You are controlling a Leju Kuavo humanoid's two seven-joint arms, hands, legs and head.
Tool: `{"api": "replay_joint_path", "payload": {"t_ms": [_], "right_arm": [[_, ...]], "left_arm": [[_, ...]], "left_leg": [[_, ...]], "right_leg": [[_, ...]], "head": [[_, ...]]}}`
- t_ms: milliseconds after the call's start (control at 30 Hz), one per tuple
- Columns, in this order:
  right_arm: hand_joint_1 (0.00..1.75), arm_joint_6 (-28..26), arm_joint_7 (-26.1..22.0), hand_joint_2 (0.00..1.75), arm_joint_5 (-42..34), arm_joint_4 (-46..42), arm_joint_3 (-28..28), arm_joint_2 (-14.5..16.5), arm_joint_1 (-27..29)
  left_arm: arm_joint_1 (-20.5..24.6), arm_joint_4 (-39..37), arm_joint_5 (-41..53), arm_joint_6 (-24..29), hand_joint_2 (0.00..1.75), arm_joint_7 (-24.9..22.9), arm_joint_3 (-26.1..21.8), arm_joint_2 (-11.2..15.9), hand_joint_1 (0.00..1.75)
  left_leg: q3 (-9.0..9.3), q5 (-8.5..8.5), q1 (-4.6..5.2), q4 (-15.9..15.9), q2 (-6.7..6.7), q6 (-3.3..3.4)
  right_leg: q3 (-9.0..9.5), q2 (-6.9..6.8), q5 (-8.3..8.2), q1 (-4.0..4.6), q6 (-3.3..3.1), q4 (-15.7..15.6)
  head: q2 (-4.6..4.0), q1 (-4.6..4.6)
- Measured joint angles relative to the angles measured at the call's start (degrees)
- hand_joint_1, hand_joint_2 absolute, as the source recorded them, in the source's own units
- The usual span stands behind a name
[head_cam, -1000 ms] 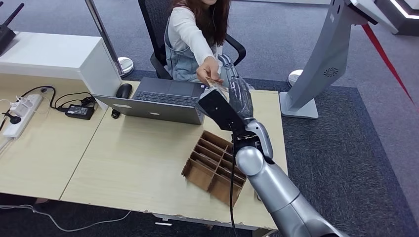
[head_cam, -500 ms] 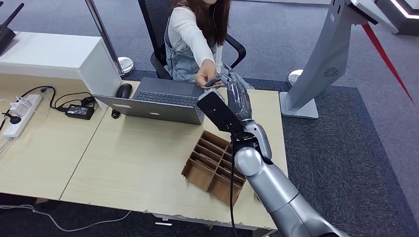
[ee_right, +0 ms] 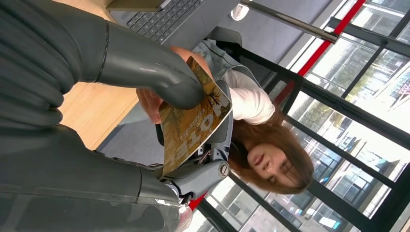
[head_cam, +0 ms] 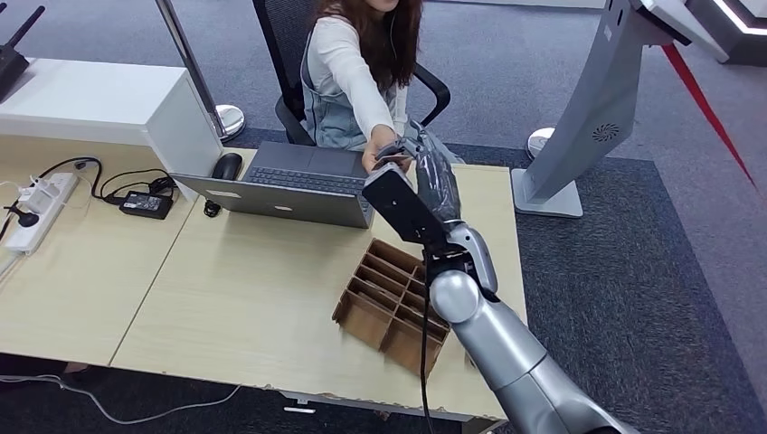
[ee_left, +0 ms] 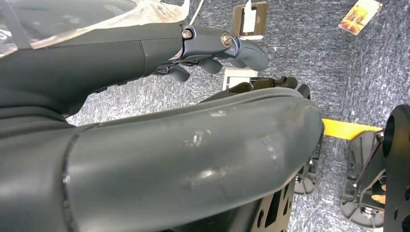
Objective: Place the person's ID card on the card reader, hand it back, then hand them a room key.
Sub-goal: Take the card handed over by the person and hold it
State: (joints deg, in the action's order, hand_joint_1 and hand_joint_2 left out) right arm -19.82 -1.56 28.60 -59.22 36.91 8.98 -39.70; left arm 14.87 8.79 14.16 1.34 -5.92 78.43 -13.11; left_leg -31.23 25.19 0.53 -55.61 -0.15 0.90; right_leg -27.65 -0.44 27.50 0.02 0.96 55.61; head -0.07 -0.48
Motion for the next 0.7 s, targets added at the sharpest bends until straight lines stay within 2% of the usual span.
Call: {"api": "replay_joint_path", "payload": {"t_ms": [333,500,700], "right_arm": [[1.75,-1.47,-0.43,1.75,0.20,-3.29,-0.14,-1.40,2.45],[1.75,-2.63,0.61,1.75,1.42,-10.38,-1.79,-4.68,6.43],[1.75,-3.36,2.45,1.75,6.63,-19.71,-6.32,-9.85,11.77]], "left_arm": [[-0.01,0.00,0.05,0.87,0.00,-0.21,-0.05,0.02,0.00],[-0.08,0.00,-0.24,1.60,0.00,-0.86,-0.29,0.10,0.00],[-0.21,-0.01,-0.76,2.09,0.00,-1.72,-0.78,0.17,0.00]], "left_leg": [[0.00,0.00,-0.01,-0.01,0.00,0.00],[0.00,0.01,0.00,-0.02,0.00,0.00],[0.00,0.01,0.02,-0.03,0.00,0.01]], "right_leg": [[-0.05,0.00,0.00,-0.01,0.00,-0.01],[-0.06,0.00,0.00,-0.01,0.00,-0.03],[-0.05,0.01,0.00,-0.05,0.00,-0.06]], "head": [[0.00,0.00],[0.00,0.00],[0.00,0.00]]}}
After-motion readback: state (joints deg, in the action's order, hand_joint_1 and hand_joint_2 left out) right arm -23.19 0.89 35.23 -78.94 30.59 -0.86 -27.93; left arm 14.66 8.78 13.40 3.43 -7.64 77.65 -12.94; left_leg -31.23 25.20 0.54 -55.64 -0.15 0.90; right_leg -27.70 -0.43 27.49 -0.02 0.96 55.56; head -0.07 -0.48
